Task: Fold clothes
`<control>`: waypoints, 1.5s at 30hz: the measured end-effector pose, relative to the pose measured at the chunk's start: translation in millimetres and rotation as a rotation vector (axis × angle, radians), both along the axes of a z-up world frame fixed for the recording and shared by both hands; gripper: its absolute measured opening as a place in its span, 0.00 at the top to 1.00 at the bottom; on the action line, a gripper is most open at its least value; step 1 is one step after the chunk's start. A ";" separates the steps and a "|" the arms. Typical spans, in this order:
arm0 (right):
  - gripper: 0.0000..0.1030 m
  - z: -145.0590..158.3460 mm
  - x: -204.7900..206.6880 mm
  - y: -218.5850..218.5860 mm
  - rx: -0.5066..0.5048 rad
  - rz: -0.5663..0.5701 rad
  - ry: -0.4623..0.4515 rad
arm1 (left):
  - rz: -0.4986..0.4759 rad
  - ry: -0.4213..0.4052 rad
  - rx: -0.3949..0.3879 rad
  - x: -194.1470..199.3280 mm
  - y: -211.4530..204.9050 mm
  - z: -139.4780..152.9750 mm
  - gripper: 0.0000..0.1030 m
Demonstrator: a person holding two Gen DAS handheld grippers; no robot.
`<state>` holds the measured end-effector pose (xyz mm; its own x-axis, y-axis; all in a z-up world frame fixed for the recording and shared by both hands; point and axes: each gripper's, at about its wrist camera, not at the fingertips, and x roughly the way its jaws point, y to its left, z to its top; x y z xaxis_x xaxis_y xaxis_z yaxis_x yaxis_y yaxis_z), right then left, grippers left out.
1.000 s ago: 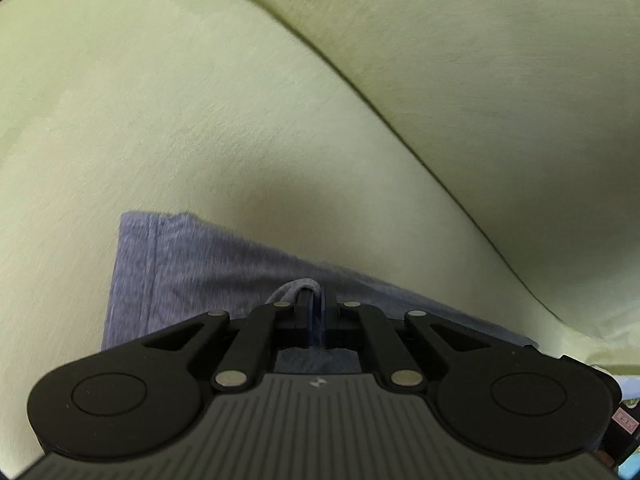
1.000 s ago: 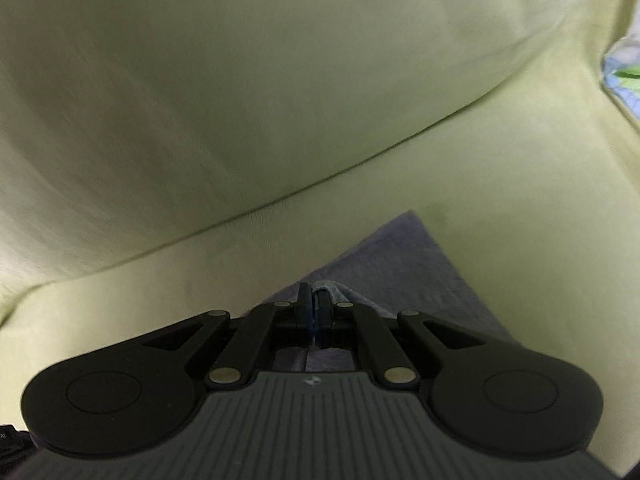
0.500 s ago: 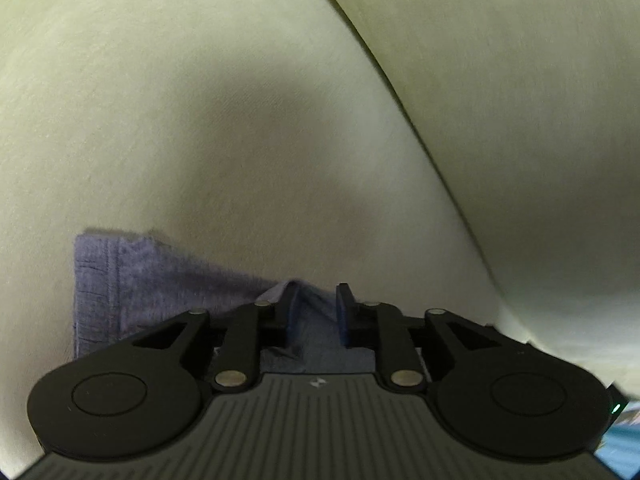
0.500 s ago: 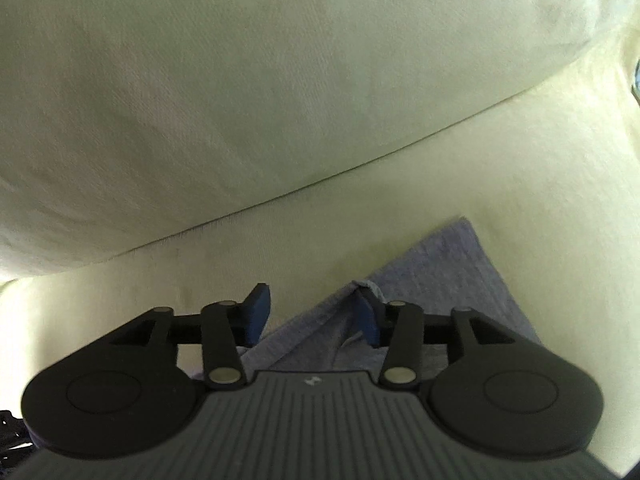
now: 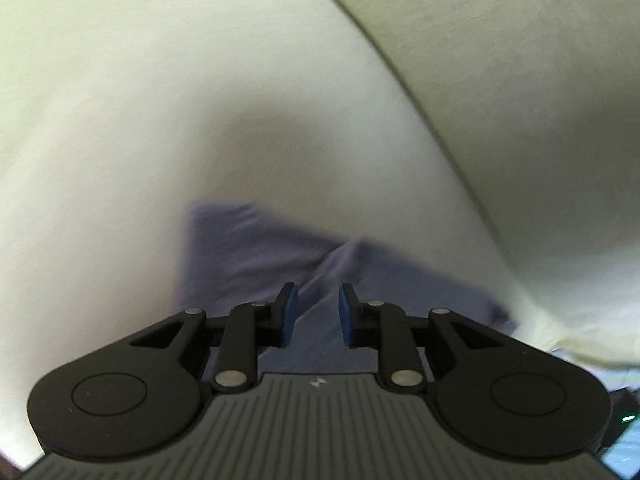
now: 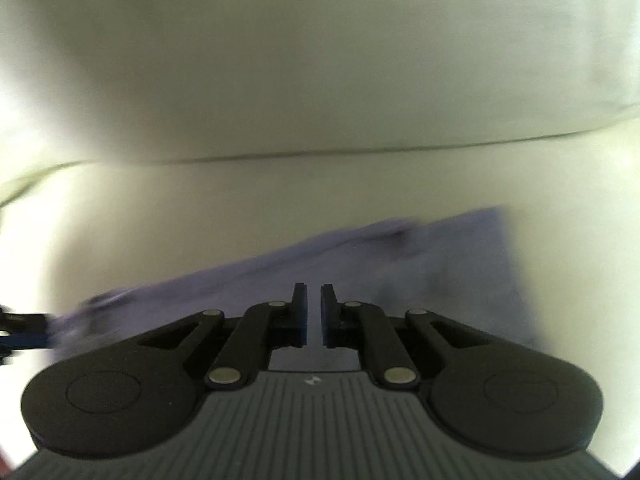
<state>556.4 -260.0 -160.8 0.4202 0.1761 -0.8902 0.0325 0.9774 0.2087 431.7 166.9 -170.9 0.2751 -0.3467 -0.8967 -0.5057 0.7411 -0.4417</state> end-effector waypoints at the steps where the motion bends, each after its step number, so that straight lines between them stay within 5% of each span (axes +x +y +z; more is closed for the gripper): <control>1: 0.79 -1.4 -8.3 12.8 0.041 0.034 0.006 | -0.011 0.003 0.018 -8.5 2.3 1.6 0.75; 6: 0.73 -18.0 -27.4 75.1 0.192 0.119 0.043 | -0.059 -0.040 0.093 -36.3 9.0 2.4 0.75; 10: 0.64 -11.9 -13.6 120.1 0.197 0.283 -0.056 | -0.096 -0.066 0.107 -36.2 1.6 7.5 0.75; 15: 0.63 -0.5 30.1 147.0 0.099 0.714 -0.147 | -0.086 -0.100 0.094 -42.6 0.7 12.4 0.75; 20: 0.63 13.7 45.6 160.1 0.028 1.102 -0.045 | -0.122 -0.156 0.079 -45.1 -7.4 19.1 0.75; 24: 0.64 6.3 48.7 175.2 0.004 1.206 0.013 | -0.232 -0.181 0.140 -40.3 -17.0 14.5 0.75; 30: 0.83 5.6 48.4 176.3 0.019 1.285 0.062 | -0.449 -0.143 0.158 -38.4 -23.9 -3.0 0.68; 33: 0.93 5.5 51.8 179.2 0.048 1.304 0.049 | -0.477 -0.150 0.155 -39.0 -21.6 -2.4 0.68; 37: 0.94 14.8 51.6 189.0 0.041 1.322 -0.008 | -0.452 -0.170 0.166 -44.1 -15.9 3.8 0.84; 45: 0.94 15.4 52.0 226.2 0.011 1.375 -0.128 | -0.301 -0.185 0.176 -53.7 11.0 10.5 0.84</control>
